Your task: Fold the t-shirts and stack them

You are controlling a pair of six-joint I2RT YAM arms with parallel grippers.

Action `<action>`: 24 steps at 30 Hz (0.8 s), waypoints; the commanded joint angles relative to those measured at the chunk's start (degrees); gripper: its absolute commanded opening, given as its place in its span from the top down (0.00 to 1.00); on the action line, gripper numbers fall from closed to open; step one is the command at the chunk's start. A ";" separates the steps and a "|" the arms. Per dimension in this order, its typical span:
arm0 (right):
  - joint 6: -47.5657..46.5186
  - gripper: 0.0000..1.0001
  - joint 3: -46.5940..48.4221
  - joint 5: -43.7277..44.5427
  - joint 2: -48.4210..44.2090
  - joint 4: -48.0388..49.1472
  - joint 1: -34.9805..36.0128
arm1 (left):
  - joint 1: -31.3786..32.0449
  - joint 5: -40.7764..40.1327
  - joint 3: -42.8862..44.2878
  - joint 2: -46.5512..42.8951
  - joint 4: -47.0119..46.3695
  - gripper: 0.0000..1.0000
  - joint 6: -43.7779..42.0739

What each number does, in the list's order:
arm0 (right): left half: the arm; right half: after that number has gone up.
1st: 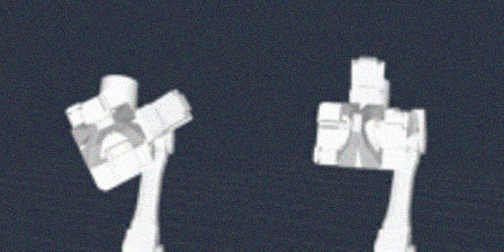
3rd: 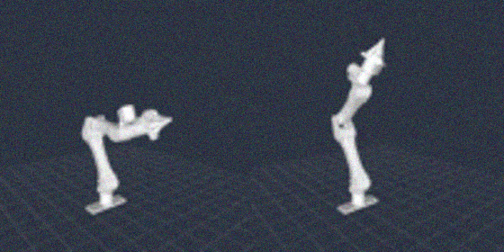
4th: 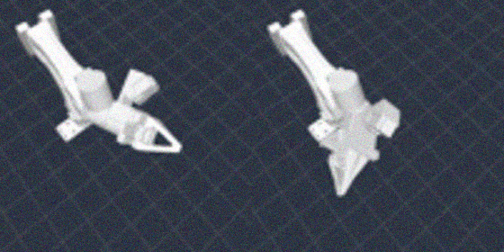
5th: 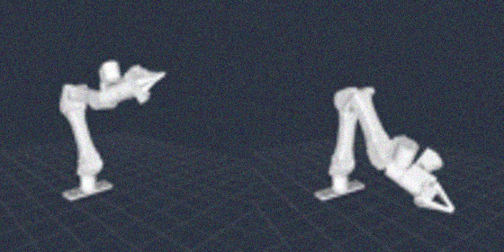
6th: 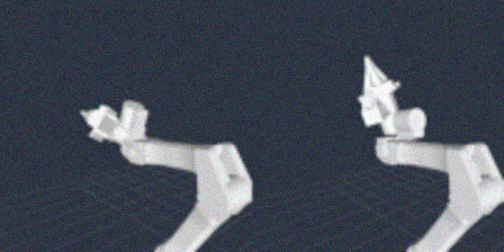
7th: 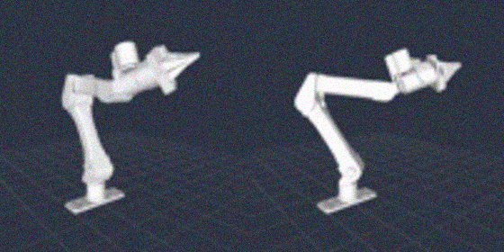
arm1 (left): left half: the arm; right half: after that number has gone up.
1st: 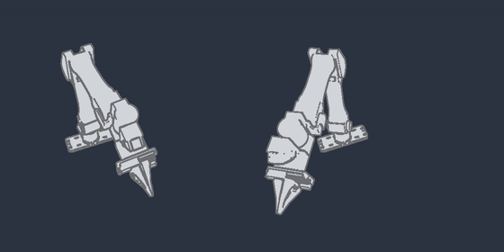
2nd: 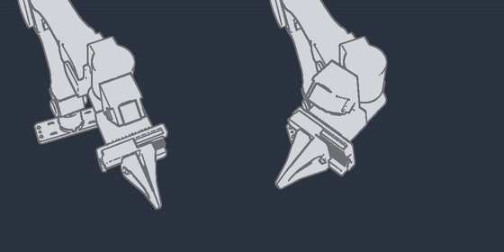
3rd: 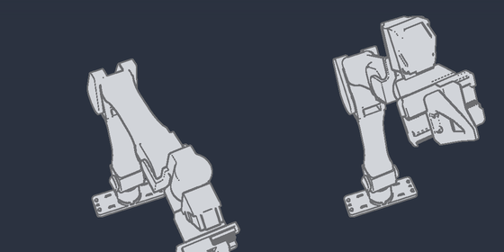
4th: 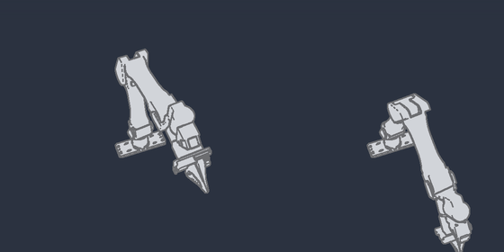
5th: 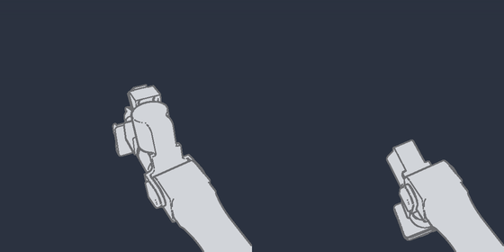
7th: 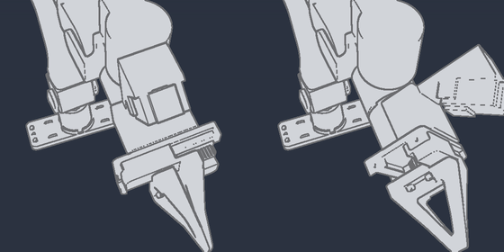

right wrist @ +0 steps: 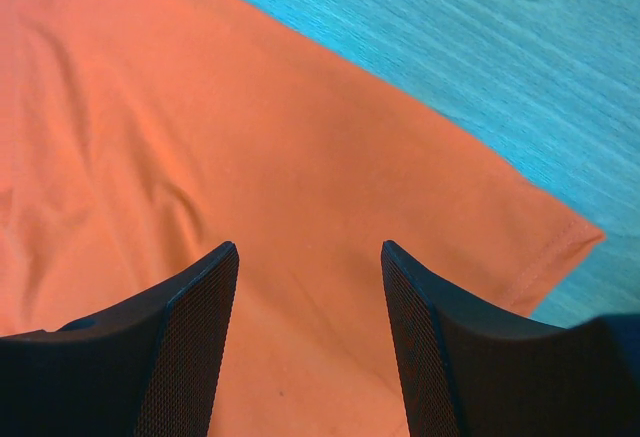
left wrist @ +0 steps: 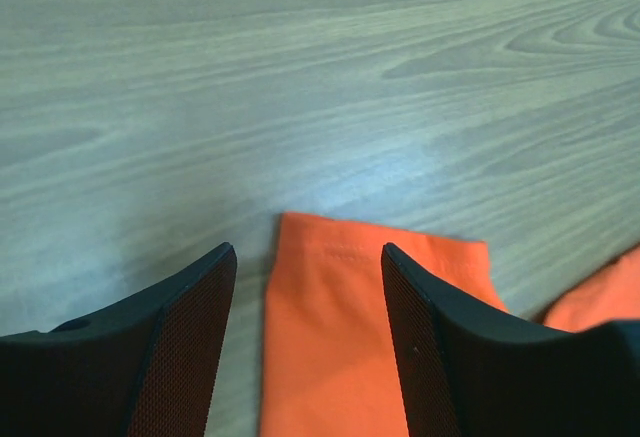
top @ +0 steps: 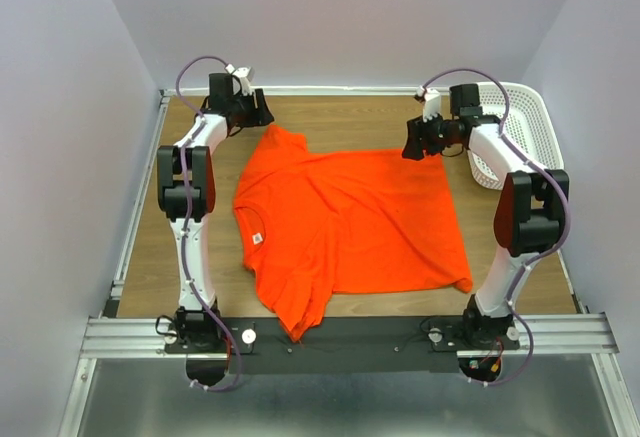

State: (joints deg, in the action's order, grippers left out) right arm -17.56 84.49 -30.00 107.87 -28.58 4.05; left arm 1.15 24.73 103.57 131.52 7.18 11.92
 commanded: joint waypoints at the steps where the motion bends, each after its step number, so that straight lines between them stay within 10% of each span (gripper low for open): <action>1: 0.34 0.33 -0.73 -0.50 0.84 0.89 0.34 | -0.36 0.76 5.84 4.61 8.02 0.33 -3.83; 24: 0.86 0.33 -2.13 -2.35 -0.56 0.80 -1.86 | 0.87 5.68 20.62 13.32 21.73 0.55 -5.68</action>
State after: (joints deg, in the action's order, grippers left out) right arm -17.39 83.29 -30.96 107.90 -28.32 2.87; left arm 1.34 28.93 121.80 143.09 26.48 6.76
